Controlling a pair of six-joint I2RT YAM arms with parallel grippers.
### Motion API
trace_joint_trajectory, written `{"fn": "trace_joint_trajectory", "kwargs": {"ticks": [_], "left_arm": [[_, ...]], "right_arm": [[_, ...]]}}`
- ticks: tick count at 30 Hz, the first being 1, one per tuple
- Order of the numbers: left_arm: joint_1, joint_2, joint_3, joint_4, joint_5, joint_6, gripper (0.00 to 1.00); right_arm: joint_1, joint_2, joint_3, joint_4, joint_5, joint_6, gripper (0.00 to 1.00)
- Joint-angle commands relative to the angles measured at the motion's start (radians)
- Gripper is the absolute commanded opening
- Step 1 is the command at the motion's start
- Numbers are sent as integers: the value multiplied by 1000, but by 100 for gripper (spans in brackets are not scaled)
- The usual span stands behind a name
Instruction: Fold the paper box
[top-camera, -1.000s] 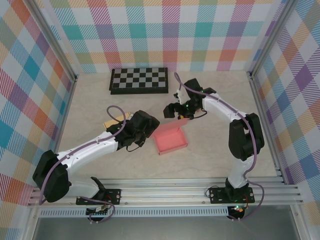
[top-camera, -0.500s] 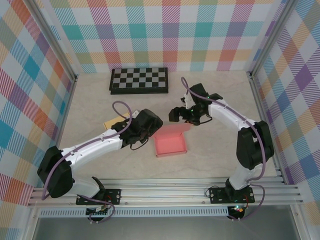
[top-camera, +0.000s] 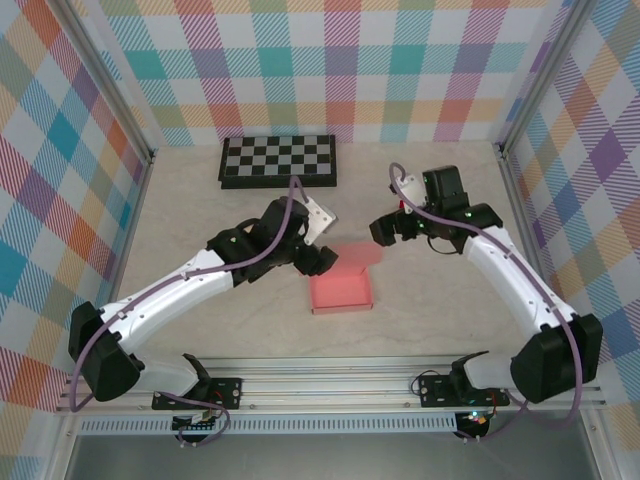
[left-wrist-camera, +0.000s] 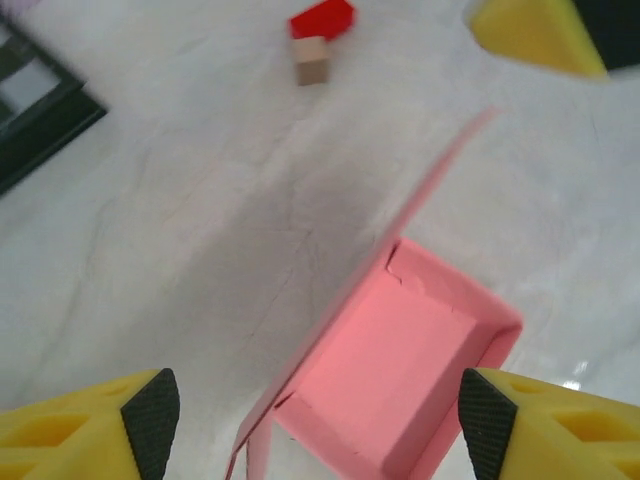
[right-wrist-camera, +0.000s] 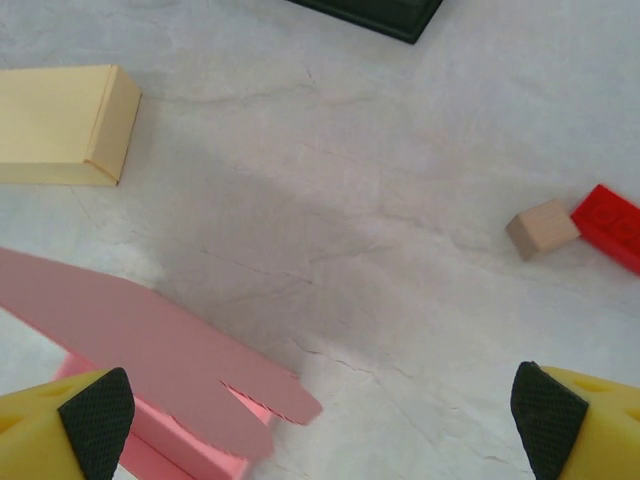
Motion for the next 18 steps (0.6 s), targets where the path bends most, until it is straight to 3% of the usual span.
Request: {"fn": "trace_joint_trajectory", "kwargs": {"ticks": [1, 5, 9, 14, 16, 18], "left_arm": [[1, 18, 5, 11, 120, 428, 76], [48, 141, 143, -121, 237, 477, 71], [49, 245, 226, -184, 287, 490, 62], [47, 348, 303, -229, 306, 489, 51], [43, 375, 323, -243, 313, 504, 43], [41, 400, 338, -254, 308, 520, 28]], "right_arm": [[-8, -54, -55, 79, -49, -142, 100], [-20, -108, -121, 126, -86, -190, 100], [-42, -112, -154, 141, -125, -191, 95], [-112, -103, -183, 171, -209, 4, 85], [-118, -114, -226, 204, -262, 24, 85], [-119, -143, -300, 259, -300, -1, 85]]}}
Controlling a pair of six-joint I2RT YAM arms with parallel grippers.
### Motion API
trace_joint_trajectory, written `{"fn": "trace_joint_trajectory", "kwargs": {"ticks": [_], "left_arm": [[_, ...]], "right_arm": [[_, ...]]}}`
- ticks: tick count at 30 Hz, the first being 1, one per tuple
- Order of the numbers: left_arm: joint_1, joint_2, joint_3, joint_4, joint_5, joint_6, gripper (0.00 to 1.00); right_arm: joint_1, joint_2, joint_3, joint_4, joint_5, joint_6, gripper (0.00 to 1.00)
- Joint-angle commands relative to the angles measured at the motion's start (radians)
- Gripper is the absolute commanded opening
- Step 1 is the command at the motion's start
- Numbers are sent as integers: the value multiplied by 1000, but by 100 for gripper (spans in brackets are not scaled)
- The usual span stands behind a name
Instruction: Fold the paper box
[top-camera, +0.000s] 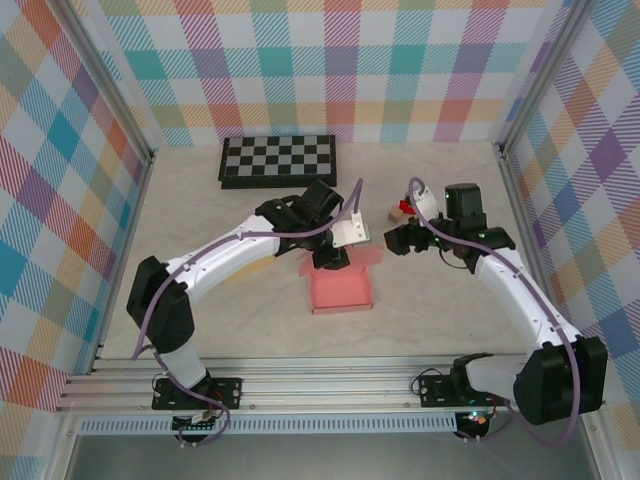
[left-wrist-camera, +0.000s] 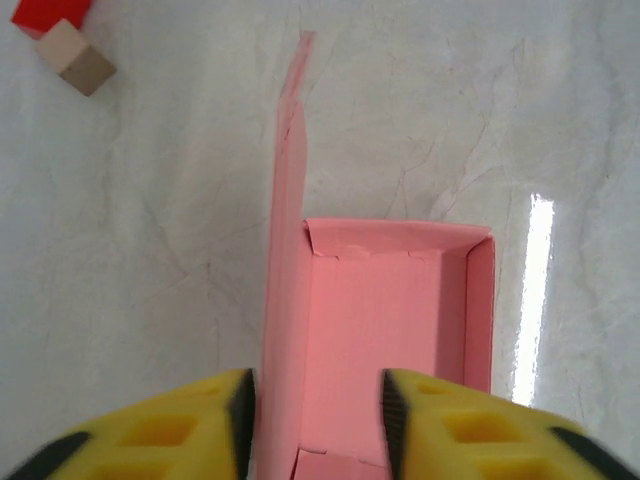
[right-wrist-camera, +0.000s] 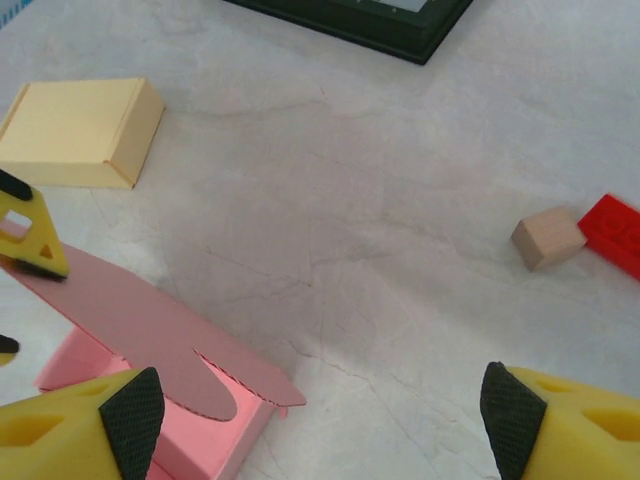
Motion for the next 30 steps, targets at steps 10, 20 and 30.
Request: {"fn": "trace_joint_trajectory", "kwargs": {"ticks": [10, 20, 30], "left_arm": [[0, 11, 20, -65, -69, 111, 0], [35, -123, -70, -6, -51, 111, 0], [59, -168, -102, 35, -20, 77, 0]], "right_arm": [[1, -21, -243, 317, -148, -119, 79], [3, 138, -233, 375, -360, -376, 75], [90, 179, -227, 444, -218, -399, 65]]}}
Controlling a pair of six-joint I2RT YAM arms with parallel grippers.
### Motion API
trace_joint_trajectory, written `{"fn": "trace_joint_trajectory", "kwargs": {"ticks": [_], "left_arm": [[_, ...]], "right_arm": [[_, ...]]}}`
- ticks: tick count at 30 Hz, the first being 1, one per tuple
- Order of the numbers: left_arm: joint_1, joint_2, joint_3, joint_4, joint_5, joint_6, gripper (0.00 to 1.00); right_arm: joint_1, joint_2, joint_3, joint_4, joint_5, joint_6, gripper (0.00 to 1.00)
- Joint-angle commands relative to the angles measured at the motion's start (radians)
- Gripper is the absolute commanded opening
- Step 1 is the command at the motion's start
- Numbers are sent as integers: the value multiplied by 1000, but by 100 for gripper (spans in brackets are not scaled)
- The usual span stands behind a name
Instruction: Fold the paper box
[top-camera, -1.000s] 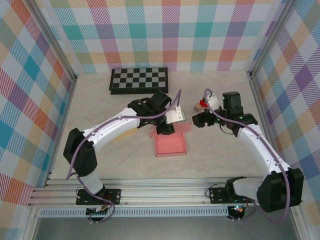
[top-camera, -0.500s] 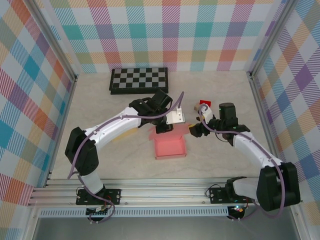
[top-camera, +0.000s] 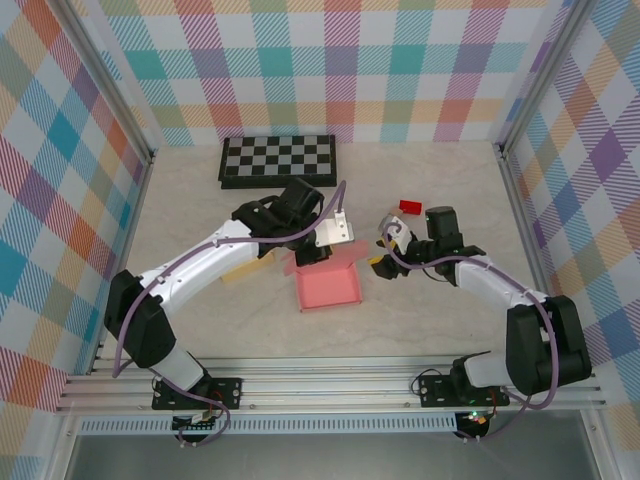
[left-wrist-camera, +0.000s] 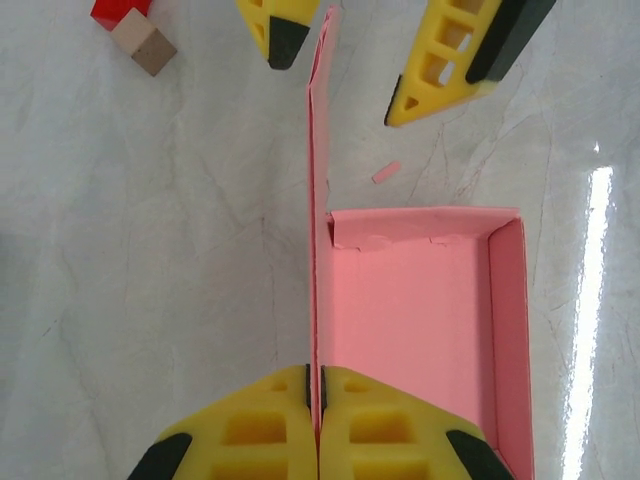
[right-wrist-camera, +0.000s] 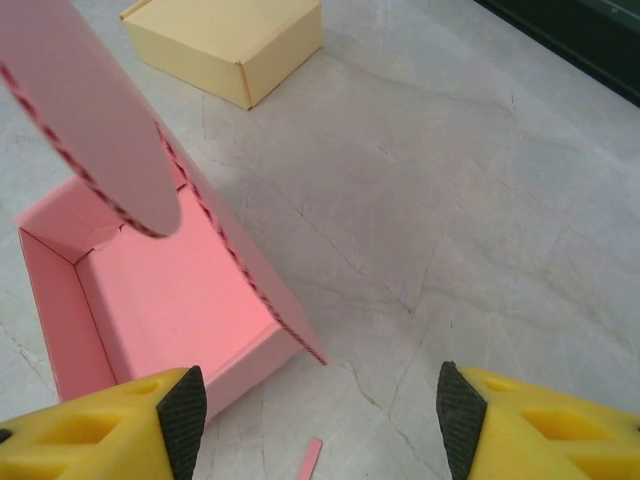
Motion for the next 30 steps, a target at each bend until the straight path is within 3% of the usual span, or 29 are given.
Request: {"fn": "trace_joint_trajectory", "kwargs": {"ticks": [1, 5, 8, 16, 24, 27, 30], "left_arm": [[8, -28, -10, 29, 41, -19, 0], [8, -28, -7, 36, 53, -30, 0], [8, -31, -9, 37, 49, -35, 0], [9, -24, -19, 135, 18, -157, 0], [3, 28, 13, 229, -66, -381, 0], [-4, 45, 19, 266, -92, -460, 0], [-10, 50, 2, 314, -85, -516, 0]], "right_arm": [[46, 24, 13, 73, 51, -27, 65], [59, 54, 41, 89, 81, -17, 71], [59, 55, 51, 94, 95, -29, 70], [107, 51, 77, 120, 127, 113, 36], [181, 49, 106, 154, 380, 366, 13], [186, 75, 153, 119, 443, 571, 11], [197, 93, 167, 145, 452, 774, 25]]}}
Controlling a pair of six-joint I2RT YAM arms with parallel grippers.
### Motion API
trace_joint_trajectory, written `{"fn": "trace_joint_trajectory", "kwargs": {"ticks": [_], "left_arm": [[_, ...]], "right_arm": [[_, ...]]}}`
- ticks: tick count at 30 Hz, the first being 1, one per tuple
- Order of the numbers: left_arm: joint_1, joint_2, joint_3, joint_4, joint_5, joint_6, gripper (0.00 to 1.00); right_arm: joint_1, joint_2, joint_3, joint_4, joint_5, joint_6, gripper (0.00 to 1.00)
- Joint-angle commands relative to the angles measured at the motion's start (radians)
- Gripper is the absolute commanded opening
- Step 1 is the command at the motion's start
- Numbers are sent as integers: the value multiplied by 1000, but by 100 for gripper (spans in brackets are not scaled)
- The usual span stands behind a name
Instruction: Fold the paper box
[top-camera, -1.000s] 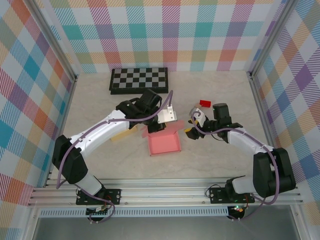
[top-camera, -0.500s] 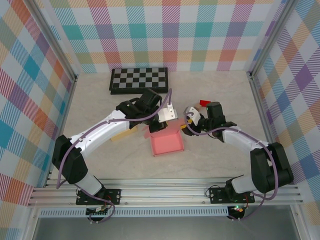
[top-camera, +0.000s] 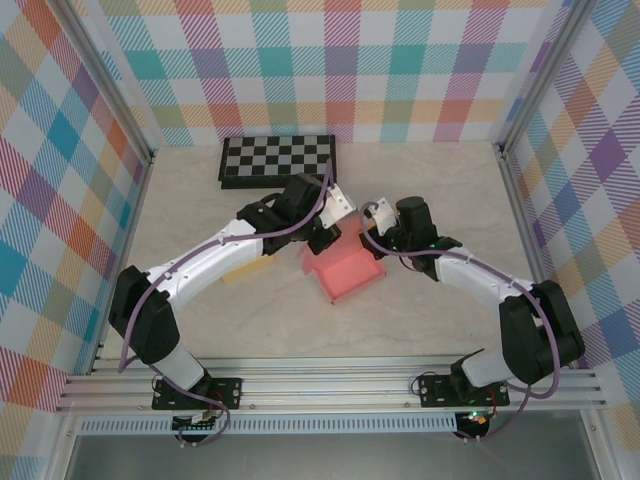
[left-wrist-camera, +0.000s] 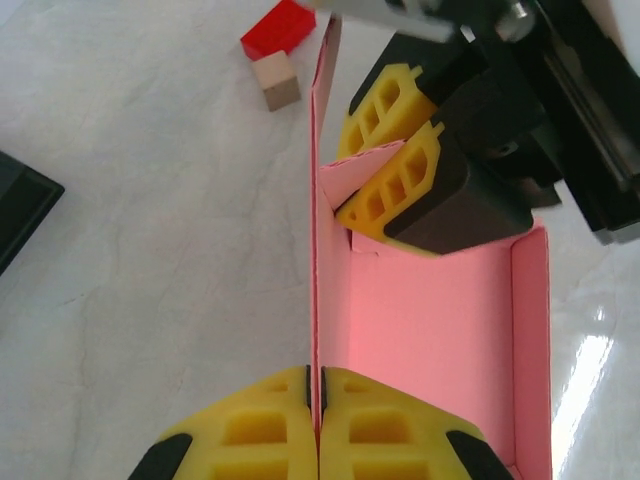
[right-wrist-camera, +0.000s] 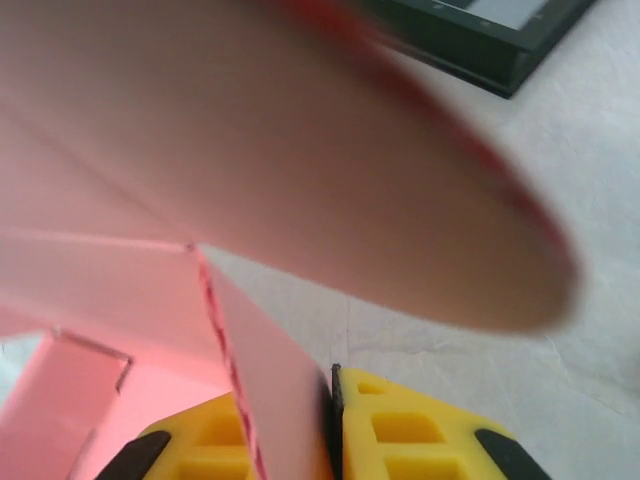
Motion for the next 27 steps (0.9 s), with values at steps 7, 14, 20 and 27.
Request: {"fn": "trace_joint_trajectory", "kwargs": {"ticks": [7, 14, 20, 27], "left_arm": [[-23, 33, -16, 121, -1, -122, 0], [-21, 45, -18, 69, -44, -58, 0], [-21, 15, -34, 41, -11, 24, 0], [-26, -129, -148, -7, 127, 265, 0]], "right_arm": [[45, -25, 11, 101, -85, 275, 42], [39, -127, -26, -4, -318, 55, 53], [-11, -149, 48, -278, -478, -237, 63], [-239, -213, 115, -425, -654, -446, 68]]}}
